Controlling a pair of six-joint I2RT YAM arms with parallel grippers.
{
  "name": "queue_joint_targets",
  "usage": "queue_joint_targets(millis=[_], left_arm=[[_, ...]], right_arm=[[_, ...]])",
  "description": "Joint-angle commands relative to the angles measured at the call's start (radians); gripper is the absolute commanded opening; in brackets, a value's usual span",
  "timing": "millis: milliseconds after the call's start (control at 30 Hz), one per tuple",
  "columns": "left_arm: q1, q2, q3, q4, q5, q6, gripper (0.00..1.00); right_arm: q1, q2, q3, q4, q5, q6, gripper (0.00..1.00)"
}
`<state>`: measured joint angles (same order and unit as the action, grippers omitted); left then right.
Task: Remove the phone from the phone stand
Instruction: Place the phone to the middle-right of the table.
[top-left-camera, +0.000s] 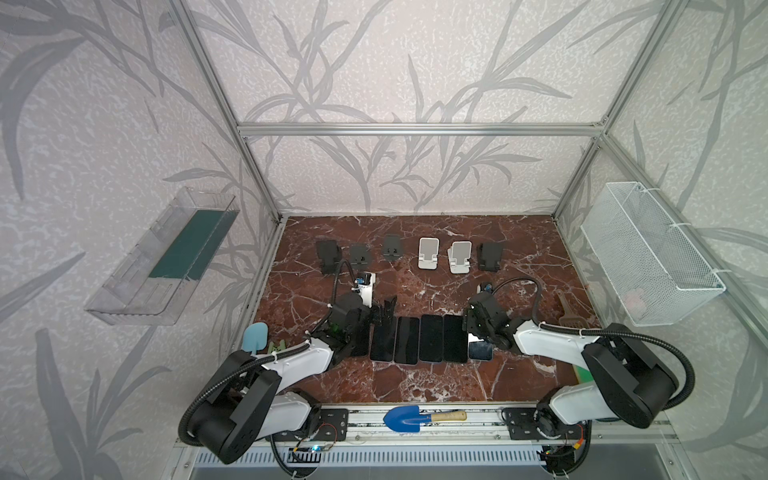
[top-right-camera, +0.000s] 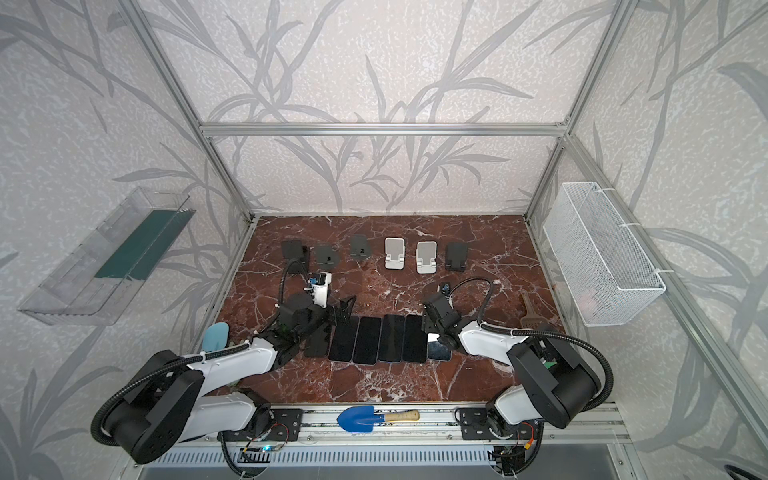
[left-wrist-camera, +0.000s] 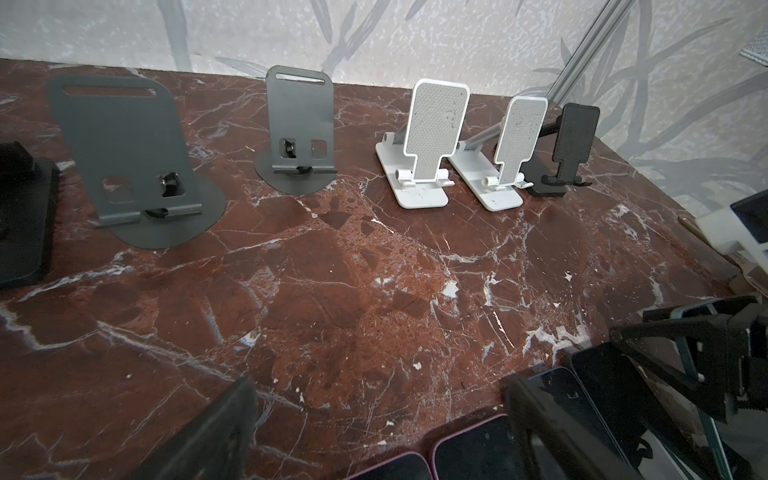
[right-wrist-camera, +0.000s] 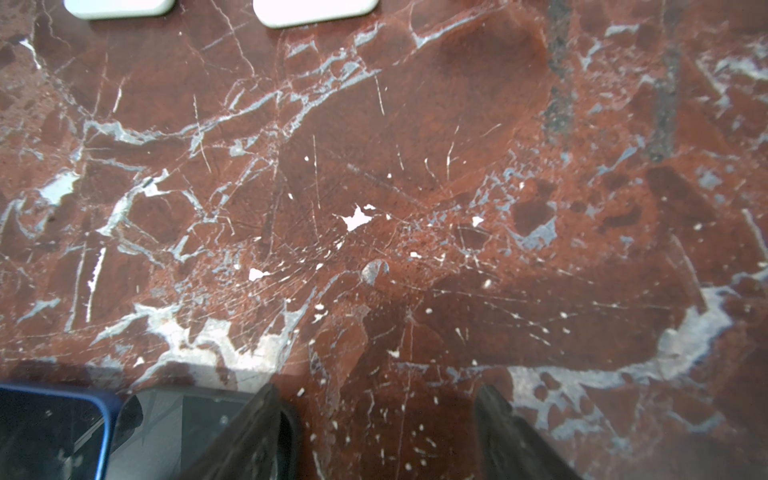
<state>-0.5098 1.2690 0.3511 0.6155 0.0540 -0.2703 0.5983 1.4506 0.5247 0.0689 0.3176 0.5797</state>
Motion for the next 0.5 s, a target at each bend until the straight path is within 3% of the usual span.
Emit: queue_joint_targets(millis=[0, 467], left_arm=[[-0.004, -0.006, -0.011, 0.024, -0.002, 0.008, 0.95], [-0.004, 0.037, 0.006, 0.049, 0.011, 0.012, 0.95]], right_arm=[[0.003, 0.037, -0.003, -0.060, 0.026, -0.008, 0.72], [0.005, 0.062, 0.020, -0.081, 0.029, -0.010, 0.73]])
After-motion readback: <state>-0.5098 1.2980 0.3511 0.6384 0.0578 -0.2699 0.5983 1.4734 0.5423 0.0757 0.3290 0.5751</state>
